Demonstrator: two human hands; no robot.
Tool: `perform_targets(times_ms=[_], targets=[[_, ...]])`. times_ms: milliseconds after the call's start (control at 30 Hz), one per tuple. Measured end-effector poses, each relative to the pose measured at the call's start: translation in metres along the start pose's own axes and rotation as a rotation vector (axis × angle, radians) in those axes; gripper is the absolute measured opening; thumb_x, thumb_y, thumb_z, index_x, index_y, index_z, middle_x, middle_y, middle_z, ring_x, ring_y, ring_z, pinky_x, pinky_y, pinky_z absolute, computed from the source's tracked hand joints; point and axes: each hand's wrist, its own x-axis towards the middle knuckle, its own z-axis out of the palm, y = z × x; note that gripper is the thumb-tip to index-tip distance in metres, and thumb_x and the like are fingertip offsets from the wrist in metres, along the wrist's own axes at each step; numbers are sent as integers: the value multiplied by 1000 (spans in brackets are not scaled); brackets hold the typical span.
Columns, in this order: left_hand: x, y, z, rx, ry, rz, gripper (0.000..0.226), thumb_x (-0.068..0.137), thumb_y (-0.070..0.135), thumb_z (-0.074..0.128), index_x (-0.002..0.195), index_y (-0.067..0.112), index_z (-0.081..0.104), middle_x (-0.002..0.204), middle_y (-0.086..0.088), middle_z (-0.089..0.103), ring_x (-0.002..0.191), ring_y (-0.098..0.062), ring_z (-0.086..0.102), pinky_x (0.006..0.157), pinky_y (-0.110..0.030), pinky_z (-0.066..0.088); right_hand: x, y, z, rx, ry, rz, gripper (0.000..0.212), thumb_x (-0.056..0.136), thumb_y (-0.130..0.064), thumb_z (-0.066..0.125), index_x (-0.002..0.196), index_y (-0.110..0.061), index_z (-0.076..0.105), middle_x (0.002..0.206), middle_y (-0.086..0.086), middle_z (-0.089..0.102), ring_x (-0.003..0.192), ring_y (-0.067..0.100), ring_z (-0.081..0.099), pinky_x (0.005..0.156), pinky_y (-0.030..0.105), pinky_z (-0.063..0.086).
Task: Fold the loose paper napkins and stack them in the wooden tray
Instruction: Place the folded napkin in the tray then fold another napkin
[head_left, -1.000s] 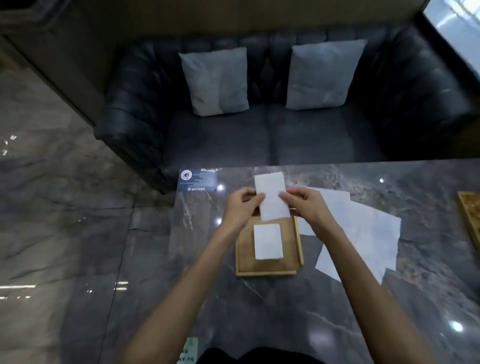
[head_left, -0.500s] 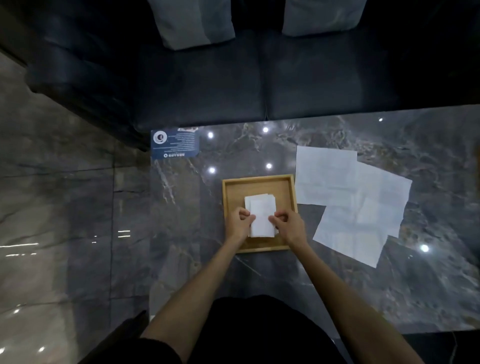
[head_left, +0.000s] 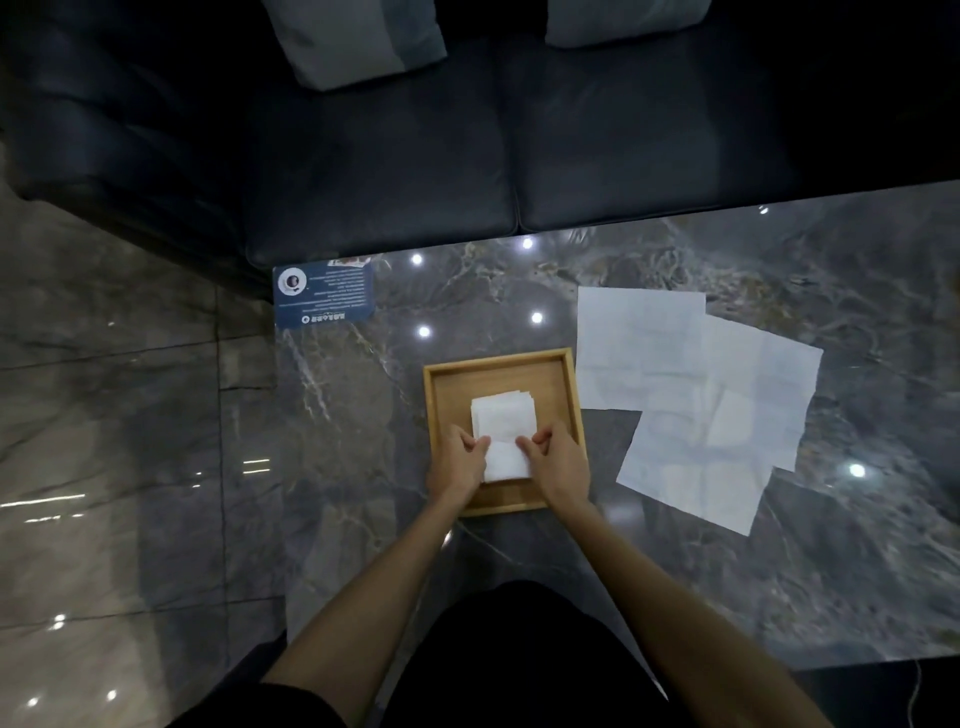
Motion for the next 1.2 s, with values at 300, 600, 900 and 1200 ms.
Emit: perform_targets(times_ms=[300, 600, 900, 1200], targets=[[4, 91, 2, 379, 225, 385, 29, 99, 34, 38, 87, 16, 57, 88, -7, 68, 82, -25, 63, 81, -40, 49, 61, 34, -114, 169, 307, 151, 24, 99, -28, 55, 108, -8, 65, 107, 12, 72, 101, 32, 65, 84, 36, 47], [69, 204, 86, 450, 103, 451, 26, 100, 33, 49, 113, 11, 56, 113, -12, 67, 108, -32, 61, 98, -45, 43, 148, 67, -186, 63, 382, 367, 36, 97, -35, 59, 120, -8, 57, 125, 15, 63, 112, 37, 62, 90, 43, 48], [85, 203, 134, 384, 126, 348, 26, 94, 12, 58, 120, 10, 52, 123, -11, 59, 115, -30, 57, 95, -44, 50, 168, 76, -171, -31, 420, 320, 11, 97, -19, 60, 101, -11, 65, 108, 11, 65, 93, 30, 65, 75, 36, 48], [60, 211, 101, 119, -13, 464, 9, 96, 1, 48, 94, 10, 52, 106, -10, 54, 90, -21, 53, 68, -24, 40, 125, 68, -197, 48, 612, -27, 9, 99, -18, 55, 102, -10, 56, 92, 9, 66, 84, 24, 57, 71, 35, 47]])
